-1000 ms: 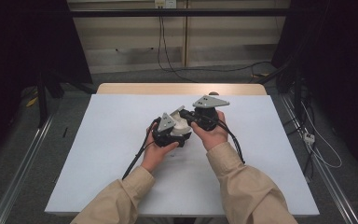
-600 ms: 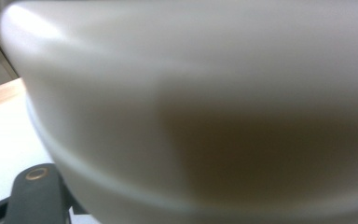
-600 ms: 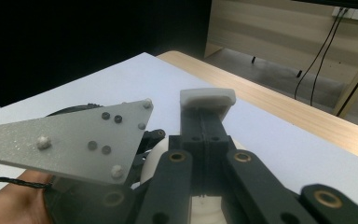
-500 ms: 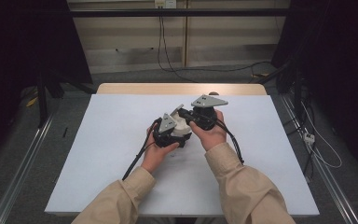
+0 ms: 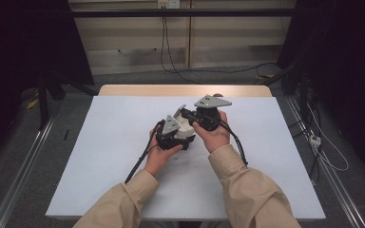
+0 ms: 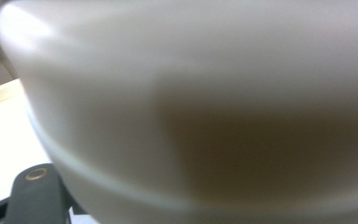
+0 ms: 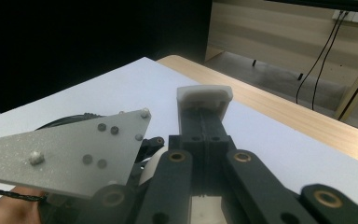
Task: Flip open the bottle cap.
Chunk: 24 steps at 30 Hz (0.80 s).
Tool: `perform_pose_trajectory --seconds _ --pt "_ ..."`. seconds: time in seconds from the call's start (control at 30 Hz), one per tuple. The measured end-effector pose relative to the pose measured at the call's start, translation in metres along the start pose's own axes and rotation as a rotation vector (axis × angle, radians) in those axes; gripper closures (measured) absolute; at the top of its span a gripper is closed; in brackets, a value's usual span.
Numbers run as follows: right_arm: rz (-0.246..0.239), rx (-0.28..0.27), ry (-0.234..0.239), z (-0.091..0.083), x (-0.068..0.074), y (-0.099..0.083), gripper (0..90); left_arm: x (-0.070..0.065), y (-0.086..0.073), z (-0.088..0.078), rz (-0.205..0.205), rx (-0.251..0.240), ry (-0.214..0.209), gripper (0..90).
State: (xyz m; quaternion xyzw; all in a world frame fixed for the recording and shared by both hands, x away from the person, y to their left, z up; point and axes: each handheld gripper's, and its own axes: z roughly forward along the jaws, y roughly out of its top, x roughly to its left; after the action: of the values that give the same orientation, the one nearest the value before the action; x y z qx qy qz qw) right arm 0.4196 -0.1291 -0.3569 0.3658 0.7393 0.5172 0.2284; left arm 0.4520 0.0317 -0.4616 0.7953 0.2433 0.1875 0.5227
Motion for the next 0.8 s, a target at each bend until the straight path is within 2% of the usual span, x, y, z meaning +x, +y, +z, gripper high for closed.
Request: perform_pose_trajectory --seconds 0.8 --pt "-0.021 0.01 -0.008 0.01 0.0013 0.0103 90.0 0.0011 0.0003 -0.0005 0.015 0.011 0.008 18.4"
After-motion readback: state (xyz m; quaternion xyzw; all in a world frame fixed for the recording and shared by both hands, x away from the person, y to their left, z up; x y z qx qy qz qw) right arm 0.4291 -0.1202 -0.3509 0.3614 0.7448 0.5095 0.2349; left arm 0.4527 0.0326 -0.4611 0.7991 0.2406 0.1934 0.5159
